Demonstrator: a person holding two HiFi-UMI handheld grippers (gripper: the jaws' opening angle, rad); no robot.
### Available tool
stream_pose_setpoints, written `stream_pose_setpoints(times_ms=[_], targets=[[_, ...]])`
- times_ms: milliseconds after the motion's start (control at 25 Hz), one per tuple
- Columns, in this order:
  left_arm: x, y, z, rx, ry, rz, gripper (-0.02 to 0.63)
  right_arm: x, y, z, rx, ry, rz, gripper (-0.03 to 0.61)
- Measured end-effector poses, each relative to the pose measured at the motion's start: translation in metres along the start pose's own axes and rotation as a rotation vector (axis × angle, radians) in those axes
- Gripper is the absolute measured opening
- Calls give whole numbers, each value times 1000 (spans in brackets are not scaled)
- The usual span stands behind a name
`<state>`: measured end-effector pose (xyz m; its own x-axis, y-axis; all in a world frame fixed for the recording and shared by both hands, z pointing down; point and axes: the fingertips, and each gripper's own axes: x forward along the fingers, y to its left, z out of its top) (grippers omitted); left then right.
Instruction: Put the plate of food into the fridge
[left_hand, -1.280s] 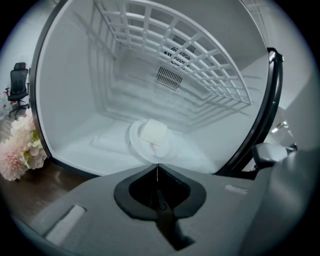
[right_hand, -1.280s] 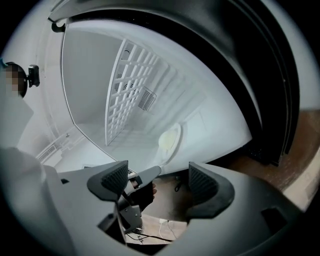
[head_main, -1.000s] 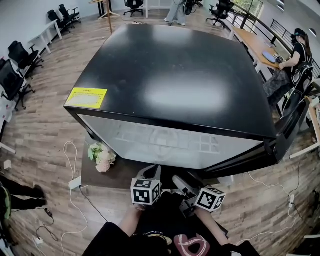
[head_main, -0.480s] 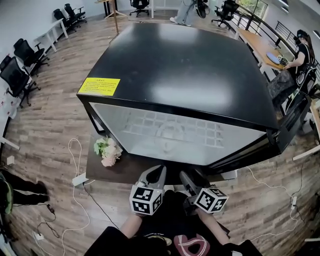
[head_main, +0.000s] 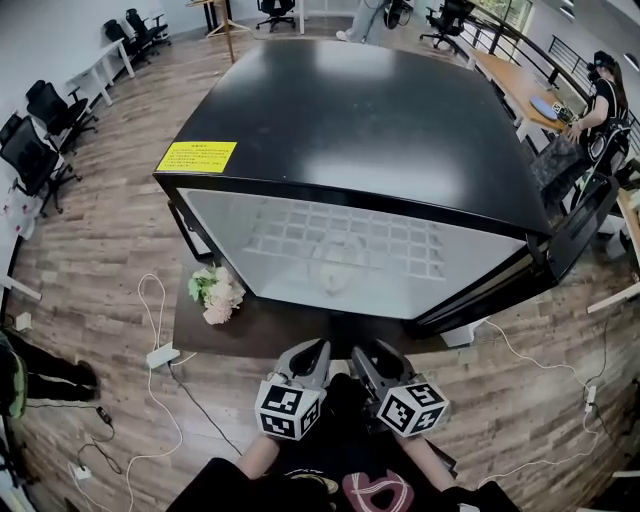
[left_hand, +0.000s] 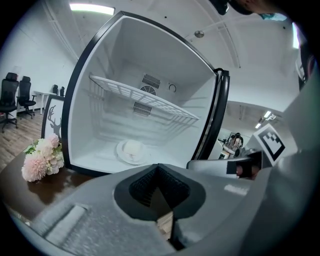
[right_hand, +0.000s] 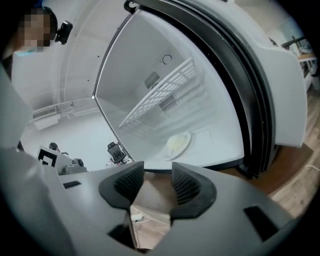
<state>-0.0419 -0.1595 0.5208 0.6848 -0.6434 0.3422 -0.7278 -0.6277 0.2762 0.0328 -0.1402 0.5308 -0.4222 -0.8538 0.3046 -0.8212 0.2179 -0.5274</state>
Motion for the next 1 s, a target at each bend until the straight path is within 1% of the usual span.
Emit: stream_pose_setpoints(times_ms=[80, 240, 400, 560, 760, 840, 1000], targets=[[-2, -4, -3, -3, -3, -4, 8, -3, -1, -1, -32, 0, -17, 153], [-7, -10, -4, 1, -14, -18, 8, -6, 2, -2, -59, -4, -36, 103], [-10, -17, -4, 8, -33, -41, 8, -9, 7, -3, -112, 6, -45, 87], [-9, -19, -4, 16, -35, -39, 8, -11, 6, -1, -162, 7, -74, 26], [-10, -20, -2, 8, -47, -43, 8, -13, 3, 2, -177, -8, -97, 28], [-10, -20, -2, 7, -45, -40, 8, -14, 4, 3, -187, -5, -97, 12], [-10, -21, -1, 11, -52, -32, 8, -14, 4, 2, -181, -3, -93, 9]])
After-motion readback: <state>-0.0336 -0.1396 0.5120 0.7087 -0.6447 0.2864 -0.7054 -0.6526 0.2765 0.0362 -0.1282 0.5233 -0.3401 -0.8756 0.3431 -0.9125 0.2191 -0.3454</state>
